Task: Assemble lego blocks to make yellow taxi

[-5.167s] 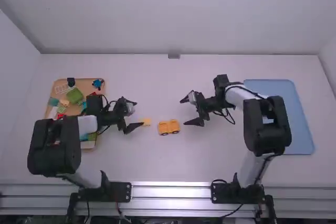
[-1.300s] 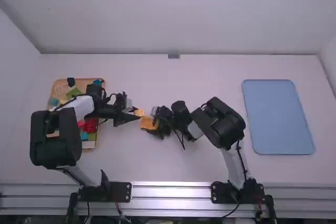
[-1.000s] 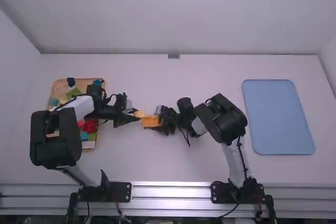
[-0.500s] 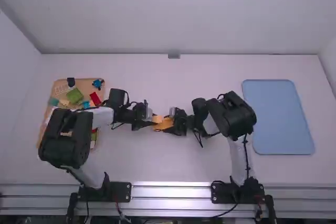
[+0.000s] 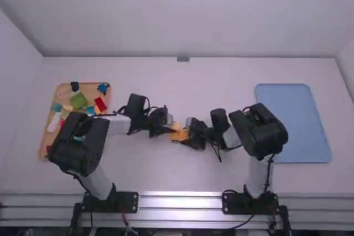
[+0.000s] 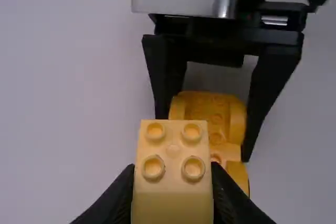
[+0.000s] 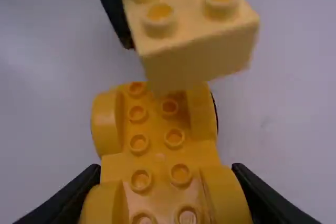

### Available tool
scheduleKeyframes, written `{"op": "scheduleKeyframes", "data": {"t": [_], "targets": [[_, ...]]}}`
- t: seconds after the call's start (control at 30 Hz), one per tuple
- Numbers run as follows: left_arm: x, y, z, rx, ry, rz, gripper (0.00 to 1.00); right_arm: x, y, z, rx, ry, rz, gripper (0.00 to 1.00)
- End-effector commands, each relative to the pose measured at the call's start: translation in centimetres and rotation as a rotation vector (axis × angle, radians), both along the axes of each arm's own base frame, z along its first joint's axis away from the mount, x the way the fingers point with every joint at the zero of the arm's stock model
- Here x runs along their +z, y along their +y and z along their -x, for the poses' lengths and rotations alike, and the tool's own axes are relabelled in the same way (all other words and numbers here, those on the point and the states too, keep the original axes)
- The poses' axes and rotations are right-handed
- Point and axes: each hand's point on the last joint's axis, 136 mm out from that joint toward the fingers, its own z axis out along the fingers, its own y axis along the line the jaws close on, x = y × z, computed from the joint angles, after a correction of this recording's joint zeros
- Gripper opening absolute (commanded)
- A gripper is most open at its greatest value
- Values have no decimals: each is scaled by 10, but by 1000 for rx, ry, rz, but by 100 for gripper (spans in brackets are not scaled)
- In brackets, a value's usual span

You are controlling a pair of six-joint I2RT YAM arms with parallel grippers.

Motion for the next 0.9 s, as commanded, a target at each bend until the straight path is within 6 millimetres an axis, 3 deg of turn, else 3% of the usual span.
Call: {"op": "scheduleKeyframes", "data": {"t": [0.0, 0.3, 0.63, 0.87], "targets": [[-3, -2, 8, -14, 45, 26, 2, -4, 1, -10, 23, -75, 64, 37], [-8, 1, 18, -43, 53, 6, 2, -1, 0, -25, 51, -94, 88, 36], [-14, 1, 16, -41, 35, -26, 2, -6, 9, -8, 135, -114, 109, 36], [-24, 4, 20, -36, 82, -39, 2, -6, 10, -8, 125, -102, 107, 36]]}}
